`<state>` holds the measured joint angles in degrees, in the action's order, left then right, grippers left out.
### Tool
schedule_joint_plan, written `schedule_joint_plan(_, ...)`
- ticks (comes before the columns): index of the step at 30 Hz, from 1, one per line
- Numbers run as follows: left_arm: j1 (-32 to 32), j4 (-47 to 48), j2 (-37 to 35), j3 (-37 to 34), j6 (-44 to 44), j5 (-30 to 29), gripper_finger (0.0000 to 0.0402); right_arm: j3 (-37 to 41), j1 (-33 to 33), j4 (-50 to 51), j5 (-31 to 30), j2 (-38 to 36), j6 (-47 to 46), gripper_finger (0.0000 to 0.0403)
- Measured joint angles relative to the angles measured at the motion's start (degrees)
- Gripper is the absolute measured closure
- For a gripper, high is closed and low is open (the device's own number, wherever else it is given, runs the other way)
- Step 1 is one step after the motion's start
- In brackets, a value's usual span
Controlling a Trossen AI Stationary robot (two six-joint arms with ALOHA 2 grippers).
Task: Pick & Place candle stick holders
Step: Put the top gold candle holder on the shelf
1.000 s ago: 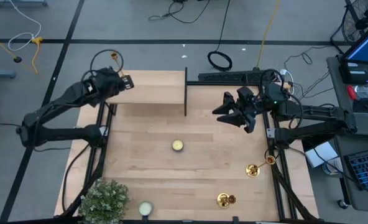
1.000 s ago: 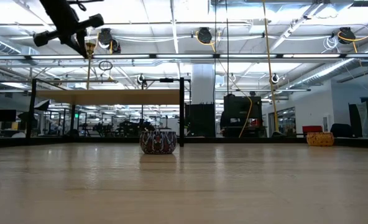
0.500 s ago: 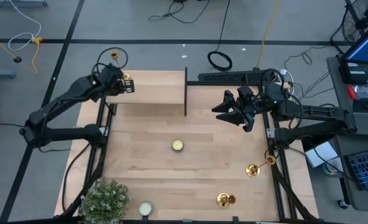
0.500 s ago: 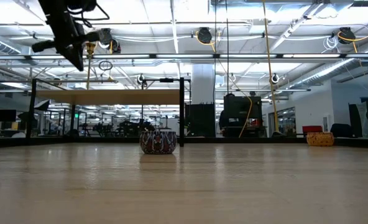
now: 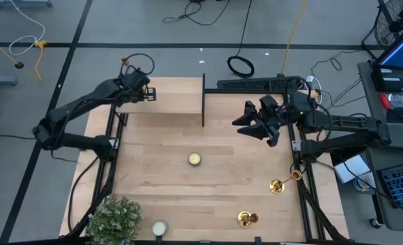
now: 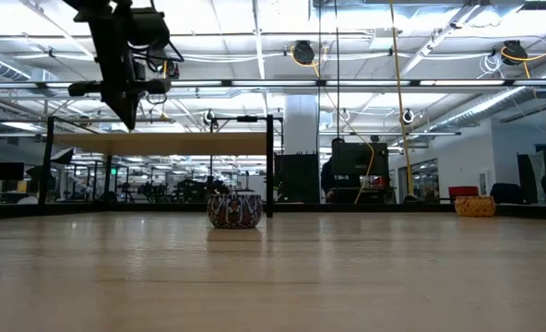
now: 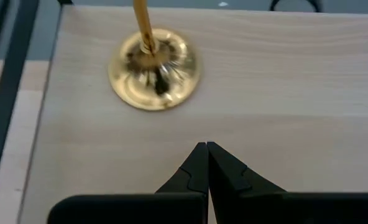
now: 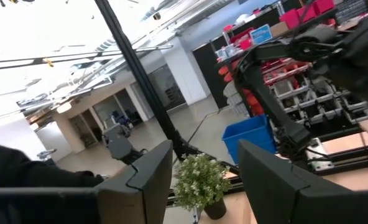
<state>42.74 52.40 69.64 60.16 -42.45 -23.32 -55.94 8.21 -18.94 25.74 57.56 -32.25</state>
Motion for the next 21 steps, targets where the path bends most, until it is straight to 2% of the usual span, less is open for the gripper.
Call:
schedule_joint_plan(7,-0.11,-0.32,0.90,0.00,0.78,-4.49,0.0401,0.00,-0.51,0.00,-0.12,0.00,-0.02,0.0225)
schedule_joint_plan(21,1.40,-2.16,1.56,0.00,2.14,-3.73,0.0401,0.00,-0.51,-0.09,-0.57,0.00,-0.04,0.0225)
